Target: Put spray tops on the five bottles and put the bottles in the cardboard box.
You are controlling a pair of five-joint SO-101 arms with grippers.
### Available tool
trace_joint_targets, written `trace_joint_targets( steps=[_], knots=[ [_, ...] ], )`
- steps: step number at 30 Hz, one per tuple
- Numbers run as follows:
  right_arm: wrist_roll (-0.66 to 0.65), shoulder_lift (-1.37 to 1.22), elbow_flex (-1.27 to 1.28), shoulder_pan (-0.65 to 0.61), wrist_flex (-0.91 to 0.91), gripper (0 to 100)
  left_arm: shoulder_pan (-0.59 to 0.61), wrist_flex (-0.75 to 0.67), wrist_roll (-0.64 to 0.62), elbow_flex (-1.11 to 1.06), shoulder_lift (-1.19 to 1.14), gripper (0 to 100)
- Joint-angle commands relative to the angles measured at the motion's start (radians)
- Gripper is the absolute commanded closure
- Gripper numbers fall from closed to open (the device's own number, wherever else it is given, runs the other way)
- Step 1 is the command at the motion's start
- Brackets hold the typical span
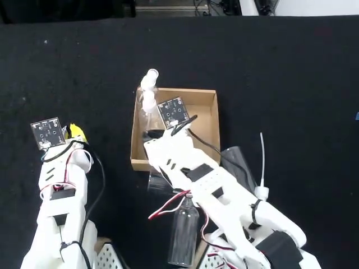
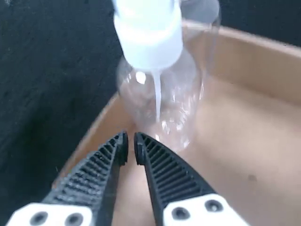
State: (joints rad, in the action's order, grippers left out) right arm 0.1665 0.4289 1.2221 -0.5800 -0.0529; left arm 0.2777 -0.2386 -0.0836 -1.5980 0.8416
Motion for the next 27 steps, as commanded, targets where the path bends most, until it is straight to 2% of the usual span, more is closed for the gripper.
trace_joint_targets(
  steps=[1, 5, 12, 27],
  knots=[
    [-0.002, 0.070, -0.084, 0.026, -0.141, 98.7, 0.005, -0.023, -0.002, 0.038, 0.009, 97],
    [-0.003, 0.157, -0.094, 0.037, -0.245, 98.7, 0.005, -0.023, -0.002, 0.038, 0.009, 97],
    [-0.003, 0.133, -0.105, 0.143, -0.239, 98.7, 0.005, -0.023, -0.002, 0.038, 0.009, 97],
    [-0.003, -0.082, -0.113, 0.146, 0.034, 98.7, 0.010, -0.023, -0.002, 0.036, 0.009, 97]
  ],
)
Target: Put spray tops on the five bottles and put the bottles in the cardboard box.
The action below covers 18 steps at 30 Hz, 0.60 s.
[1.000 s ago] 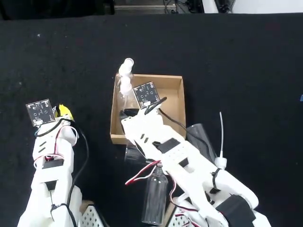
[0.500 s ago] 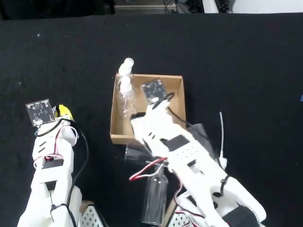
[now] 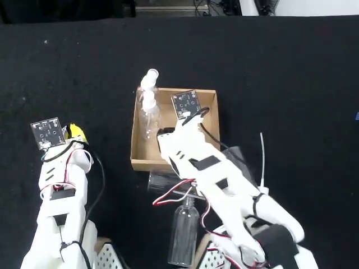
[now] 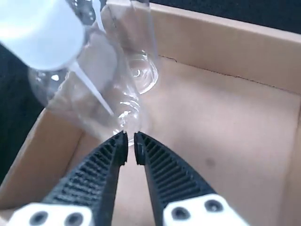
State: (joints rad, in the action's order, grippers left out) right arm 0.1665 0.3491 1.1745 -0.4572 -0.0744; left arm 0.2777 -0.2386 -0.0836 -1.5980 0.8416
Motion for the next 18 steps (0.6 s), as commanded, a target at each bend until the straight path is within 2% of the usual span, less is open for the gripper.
trace_joint_targets(
  steps=[1, 18],
  knots=[
    [-0.003, -0.007, -0.065, 0.021, 0.063, 98.7, 0.010, -0.023, -0.002, 0.036, 0.009, 97],
    [-0.003, -0.077, -0.065, -0.009, 0.157, 98.7, 0.010, -0.023, -0.002, 0.036, 0.009, 97]
  ],
)
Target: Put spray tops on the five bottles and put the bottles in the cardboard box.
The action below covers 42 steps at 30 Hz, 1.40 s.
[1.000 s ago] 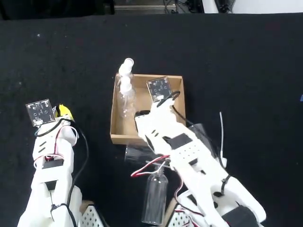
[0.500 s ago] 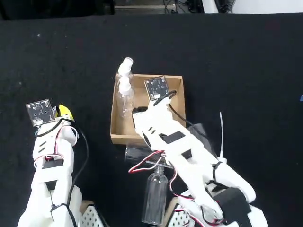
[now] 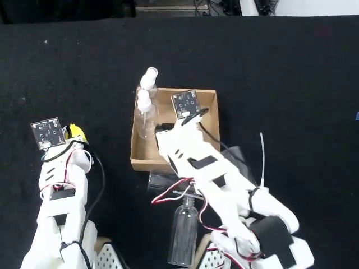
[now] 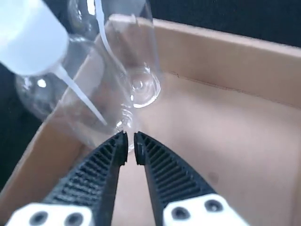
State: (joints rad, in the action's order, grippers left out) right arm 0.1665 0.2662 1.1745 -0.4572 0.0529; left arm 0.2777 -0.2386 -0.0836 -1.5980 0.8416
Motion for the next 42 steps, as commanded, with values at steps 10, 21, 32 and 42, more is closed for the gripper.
trace_joint_targets(
  steps=[10, 21, 32, 42],
  knots=[
    [-0.002, 0.193, -0.015, -0.005, -0.038, 98.6, 0.007, -0.023, -0.002, 0.036, 0.009, 97],
    [-0.002, 0.469, -0.168, 0.235, -0.595, 84.3, 0.007, -0.021, -0.002, 0.036, 0.009, 97],
    [-0.006, 0.199, -0.318, 0.330, -0.598, 84.4, 0.010, -0.018, -0.002, 0.036, 0.009, 97],
    [-0.081, -0.005, -0.452, 0.396, -0.598, 84.4, 0.007, -0.018, -0.002, 0.036, 0.009, 97]
  ],
)
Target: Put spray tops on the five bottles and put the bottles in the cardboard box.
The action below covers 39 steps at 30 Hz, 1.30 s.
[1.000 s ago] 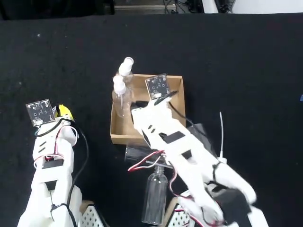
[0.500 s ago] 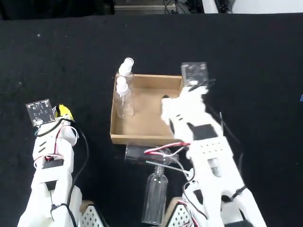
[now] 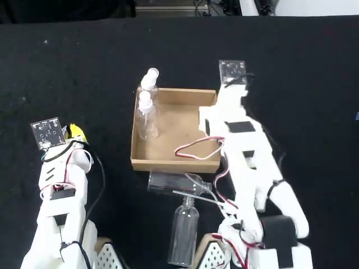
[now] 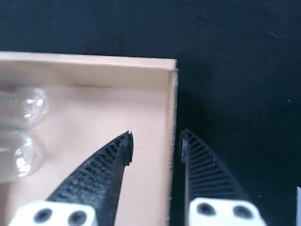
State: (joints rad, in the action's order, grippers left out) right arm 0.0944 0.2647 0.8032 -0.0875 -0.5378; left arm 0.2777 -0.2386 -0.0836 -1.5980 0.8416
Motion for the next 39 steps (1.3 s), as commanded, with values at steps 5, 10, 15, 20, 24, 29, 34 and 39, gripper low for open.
trace_joint_targets(
  steps=[5, 10, 15, 20, 24, 29, 34, 39],
  knots=[
    [-0.012, -0.028, -0.090, 0.025, -0.005, 84.4, 0.010, -0.017, -0.002, 0.036, 0.009, 97],
    [-0.107, -0.101, -0.087, 0.026, 0.064, 84.4, 0.013, -0.017, -0.002, 0.035, 0.009, 97],
    [-0.120, -0.162, -0.111, 0.028, 0.081, 84.8, 0.013, -0.017, -0.002, 0.035, 0.009, 97],
    [-0.121, -0.166, -0.117, 0.074, 0.109, 95.7, 0.013, -0.017, -0.002, 0.035, 0.009, 97],
    [-0.123, -0.168, -0.111, 0.100, 0.144, 98.6, 0.013, -0.017, -0.002, 0.035, 0.009, 97],
    [-0.192, -0.199, -0.119, 0.098, 0.150, 98.8, 0.013, -0.017, -0.002, 0.035, 0.009, 97],
    [-0.221, -0.255, -0.116, 0.097, 0.249, 98.8, 0.013, -0.017, -0.002, 0.035, 0.009, 97],
    [-0.216, -0.263, -0.116, 0.089, 0.267, 98.8, 0.013, -0.017, -0.002, 0.035, 0.009, 97]
  ],
)
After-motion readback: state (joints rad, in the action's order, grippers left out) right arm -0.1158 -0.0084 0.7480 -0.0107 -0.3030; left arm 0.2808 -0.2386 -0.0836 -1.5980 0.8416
